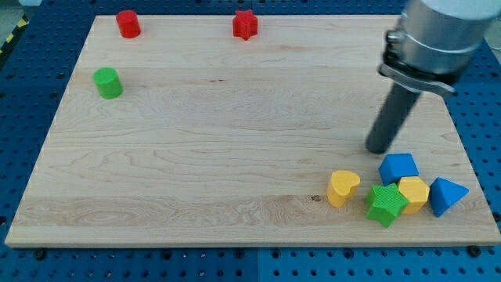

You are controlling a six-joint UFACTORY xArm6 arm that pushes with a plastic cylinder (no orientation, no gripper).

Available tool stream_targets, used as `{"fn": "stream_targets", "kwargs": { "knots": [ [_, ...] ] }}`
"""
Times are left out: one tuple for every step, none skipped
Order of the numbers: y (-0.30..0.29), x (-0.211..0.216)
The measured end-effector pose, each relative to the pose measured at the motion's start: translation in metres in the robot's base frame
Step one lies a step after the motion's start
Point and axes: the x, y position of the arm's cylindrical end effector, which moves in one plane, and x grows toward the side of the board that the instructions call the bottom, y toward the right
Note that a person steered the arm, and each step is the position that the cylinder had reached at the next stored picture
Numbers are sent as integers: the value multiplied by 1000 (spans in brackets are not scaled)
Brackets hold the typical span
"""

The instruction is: Slide the green circle slightly right

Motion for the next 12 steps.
{"fn": "stream_targets", "kwargs": {
  "knots": [
    [-48,-24],
    [-87,-59],
    [-120,-95],
    [-158,-125],
    [-207,-133],
    [-247,-139],
    [-290,-160],
    [-346,-168],
    [-399,-163],
    [-417,-155],
    [-417,-139],
    [-417,-128]
  ]
}}
